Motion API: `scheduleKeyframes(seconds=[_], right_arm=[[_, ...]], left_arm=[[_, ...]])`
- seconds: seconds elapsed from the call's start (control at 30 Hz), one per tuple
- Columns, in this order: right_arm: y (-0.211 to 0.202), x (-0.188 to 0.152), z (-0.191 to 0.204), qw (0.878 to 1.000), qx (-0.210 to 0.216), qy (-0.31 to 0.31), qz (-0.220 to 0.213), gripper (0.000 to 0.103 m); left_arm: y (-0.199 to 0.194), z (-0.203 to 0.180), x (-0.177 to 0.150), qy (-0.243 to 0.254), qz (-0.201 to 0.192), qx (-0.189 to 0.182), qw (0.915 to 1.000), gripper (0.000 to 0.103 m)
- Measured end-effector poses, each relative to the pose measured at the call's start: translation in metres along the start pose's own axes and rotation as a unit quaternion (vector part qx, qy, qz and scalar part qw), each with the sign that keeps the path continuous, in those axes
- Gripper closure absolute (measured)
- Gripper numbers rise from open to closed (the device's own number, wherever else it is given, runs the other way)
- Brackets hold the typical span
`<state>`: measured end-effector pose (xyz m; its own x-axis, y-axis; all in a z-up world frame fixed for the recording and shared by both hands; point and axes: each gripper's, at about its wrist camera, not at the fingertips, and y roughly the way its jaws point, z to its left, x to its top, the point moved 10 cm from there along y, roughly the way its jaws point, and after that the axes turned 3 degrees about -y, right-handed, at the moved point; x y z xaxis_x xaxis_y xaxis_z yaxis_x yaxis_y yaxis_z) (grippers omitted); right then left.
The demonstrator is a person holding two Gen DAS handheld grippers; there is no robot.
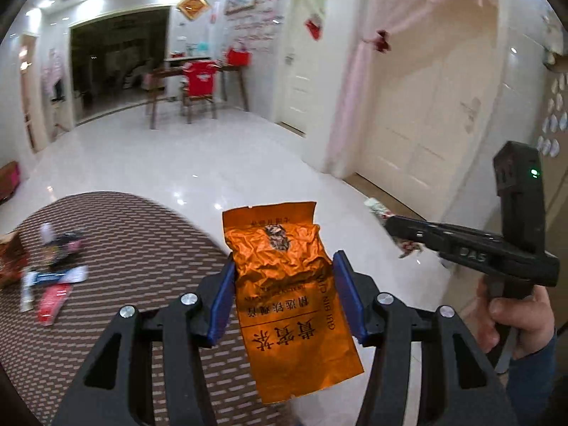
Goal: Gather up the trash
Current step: 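Carry both items to the blue wastebasket and open both tools over it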
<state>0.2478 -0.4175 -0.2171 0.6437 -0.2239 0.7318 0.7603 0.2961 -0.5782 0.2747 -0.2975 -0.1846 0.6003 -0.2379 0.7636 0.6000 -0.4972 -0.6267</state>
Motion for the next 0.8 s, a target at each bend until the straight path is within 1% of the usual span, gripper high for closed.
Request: scheduleKeyframes(seconds=[0.07, 0.13, 0.17, 0.27, 0.37, 0.47, 0.5, 0.53, 0.57, 0.6, 0.63, 0.67, 0.73, 0.77, 0.8], right_arm=[[0.002, -0.007, -0.019, 1.000, -0.009, 0.022, 0.006, 0.090], [0.005, -0.018, -0.039, 0.999, -0.017, 0.043, 0.015, 0.090], [0.010, -0.025, -0.049, 0.998, -0.021, 0.055, 0.022, 0.090], [0.023, -0.042, -0.072, 0.995, -0.030, 0.085, 0.042, 0.090], [0.037, -0.058, -0.088, 0.992, -0.029, 0.113, 0.057, 0.090], [0.045, -0.071, -0.103, 0.988, -0.027, 0.134, 0.069, 0.088], [0.047, -0.074, -0.109, 0.987, -0.024, 0.144, 0.071, 0.086], [0.053, -0.075, -0.115, 0.985, -0.023, 0.152, 0.073, 0.086], [0.059, -0.078, -0.121, 0.983, -0.022, 0.163, 0.079, 0.080], [0.064, -0.083, -0.127, 0.981, -0.023, 0.174, 0.086, 0.054], [0.065, -0.085, -0.134, 0.979, -0.026, 0.183, 0.088, 0.037], [0.065, -0.087, -0.140, 0.977, -0.037, 0.190, 0.086, 0.025], [0.064, -0.088, -0.145, 0.976, -0.042, 0.197, 0.080, 0.025], [0.063, -0.090, -0.146, 0.975, -0.040, 0.202, 0.080, 0.020], [0.062, -0.090, -0.146, 0.975, -0.041, 0.203, 0.079, 0.013]], left_arm=[[0.022, -0.022, -0.006, 0.010, 0.015, -0.012, 0.9998, 0.050], [0.042, -0.034, -0.014, 0.016, 0.031, -0.019, 0.9992, 0.050], [0.059, -0.041, -0.021, 0.018, 0.047, -0.023, 0.9985, 0.050], [0.096, -0.048, -0.037, 0.017, 0.084, -0.023, 0.9961, 0.050], [0.133, -0.049, -0.052, 0.013, 0.123, -0.022, 0.9921, 0.050], [0.162, -0.052, -0.059, 0.006, 0.147, -0.023, 0.9888, 0.049], [0.169, -0.052, -0.060, 0.002, 0.153, -0.023, 0.9879, 0.048], [0.178, -0.050, -0.063, -0.003, 0.162, -0.021, 0.9865, 0.034], [0.182, -0.052, -0.063, -0.005, 0.167, -0.019, 0.9857, 0.017], [0.184, -0.050, -0.066, -0.010, 0.171, -0.010, 0.9853, 0.012], [0.187, -0.045, -0.066, -0.011, 0.172, 0.003, 0.9850, 0.012], [0.188, -0.044, -0.066, -0.010, 0.173, 0.009, 0.9849, 0.012], [0.185, -0.046, -0.067, -0.009, 0.168, 0.012, 0.9856, 0.011], [0.185, -0.046, -0.064, -0.007, 0.164, 0.013, 0.9864, 0.010], [0.182, -0.044, -0.062, -0.005, 0.160, 0.015, 0.9869, 0.010]])
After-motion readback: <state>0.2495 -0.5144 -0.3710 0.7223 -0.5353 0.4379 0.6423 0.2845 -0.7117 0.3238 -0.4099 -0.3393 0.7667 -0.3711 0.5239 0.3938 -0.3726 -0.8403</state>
